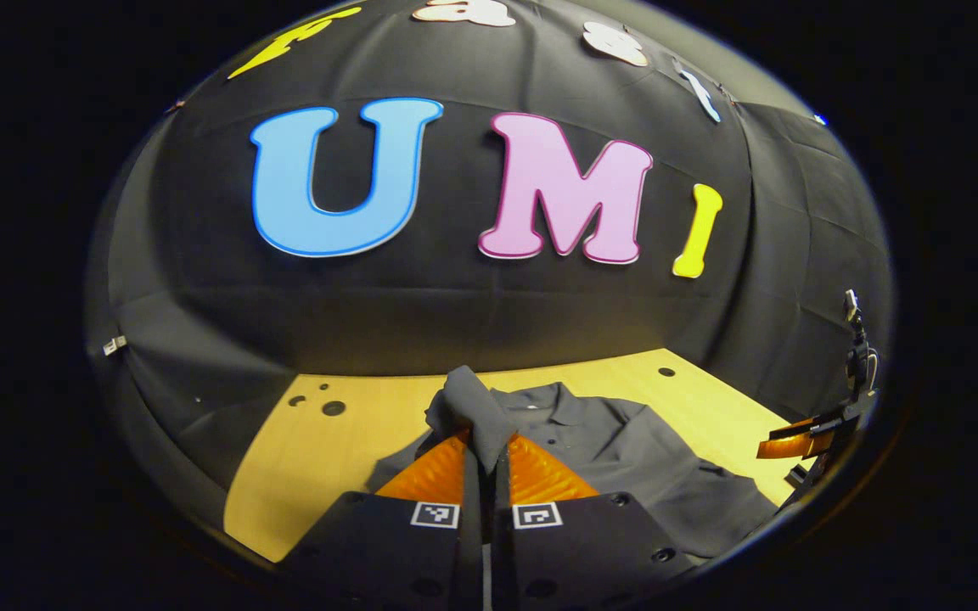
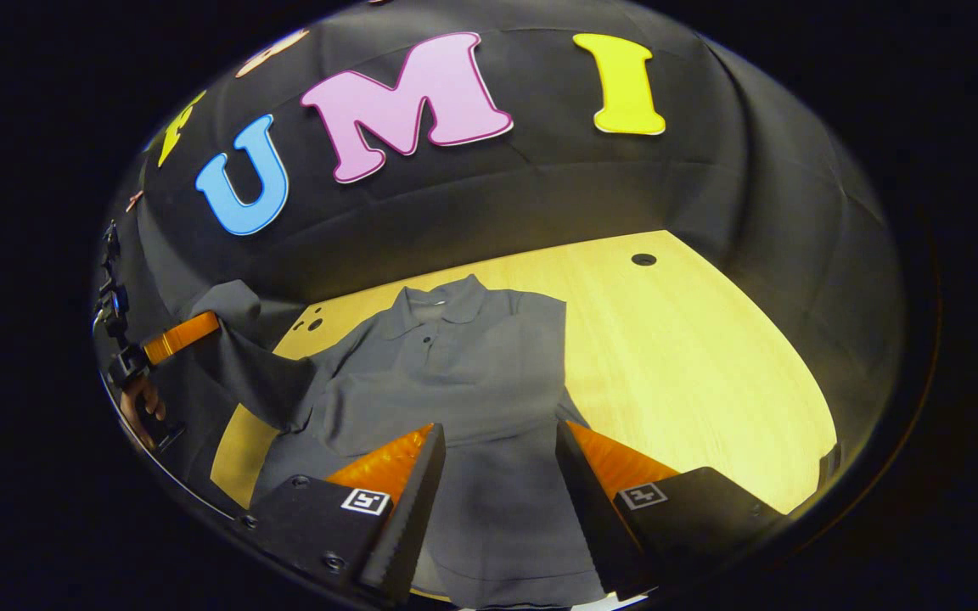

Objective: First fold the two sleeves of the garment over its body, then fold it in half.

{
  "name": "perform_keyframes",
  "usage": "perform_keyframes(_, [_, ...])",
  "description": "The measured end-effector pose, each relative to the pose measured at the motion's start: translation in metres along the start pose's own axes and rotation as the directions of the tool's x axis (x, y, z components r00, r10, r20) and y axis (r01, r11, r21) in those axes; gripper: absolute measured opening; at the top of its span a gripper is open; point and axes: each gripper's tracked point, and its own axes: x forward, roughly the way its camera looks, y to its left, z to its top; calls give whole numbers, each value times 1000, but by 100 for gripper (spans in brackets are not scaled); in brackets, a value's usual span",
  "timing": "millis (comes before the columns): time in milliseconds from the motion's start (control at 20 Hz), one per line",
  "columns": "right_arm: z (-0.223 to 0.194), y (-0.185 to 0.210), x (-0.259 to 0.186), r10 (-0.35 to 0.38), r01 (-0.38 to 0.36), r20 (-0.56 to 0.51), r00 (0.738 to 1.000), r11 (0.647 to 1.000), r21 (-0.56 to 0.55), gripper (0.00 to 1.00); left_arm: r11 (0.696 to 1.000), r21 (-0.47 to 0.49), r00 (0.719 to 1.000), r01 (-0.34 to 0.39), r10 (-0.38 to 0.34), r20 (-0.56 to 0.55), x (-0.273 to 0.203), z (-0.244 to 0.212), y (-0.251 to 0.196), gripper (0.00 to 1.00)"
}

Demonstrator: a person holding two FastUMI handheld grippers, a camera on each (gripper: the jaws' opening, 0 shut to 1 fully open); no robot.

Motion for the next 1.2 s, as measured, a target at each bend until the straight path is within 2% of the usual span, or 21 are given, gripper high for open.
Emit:
perform_keyframes(350, [-5,-54,-10,-26,27,-24,999,999,26,82,996,7,992,93,-92,-87,47,-50,-94,9])
perform_keyframes(750, [-12,-93,-12,-26,28,-43,999,999,47,82,990,25,963,136,-126,-237,88,-125,-150,17])
perform_keyframes(900, [-14,-98,-11,-16,19,-54,998,999,44,82,989,6,948,151,-143,-286,94,-146,-161,25])
perform_keyframes(950, [-14,-99,-10,-13,15,-57,998,999,44,82,988,-9,942,155,-151,-300,93,-151,-165,38])
perform_keyframes(1000, [-15,-100,-10,-8,11,-60,998,999,43,82,985,-29,938,168,-169,-303,92,-153,-170,36])
perform_keyframes(1050, [-17,-100,-9,-6,9,-61,998,999,43,82,980,-53,932,190,-198,-303,90,-152,-177,40])
perform_keyframes(1100, [-17,-100,-9,-2,5,-64,998,999,44,82,974,-75,927,214,-227,-300,88,-153,-186,55])
perform_keyframes(1200, [-16,-100,-8,5,-2,-66,998,999,50,82,960,-112,916,256,-278,-291,82,-150,-200,59])
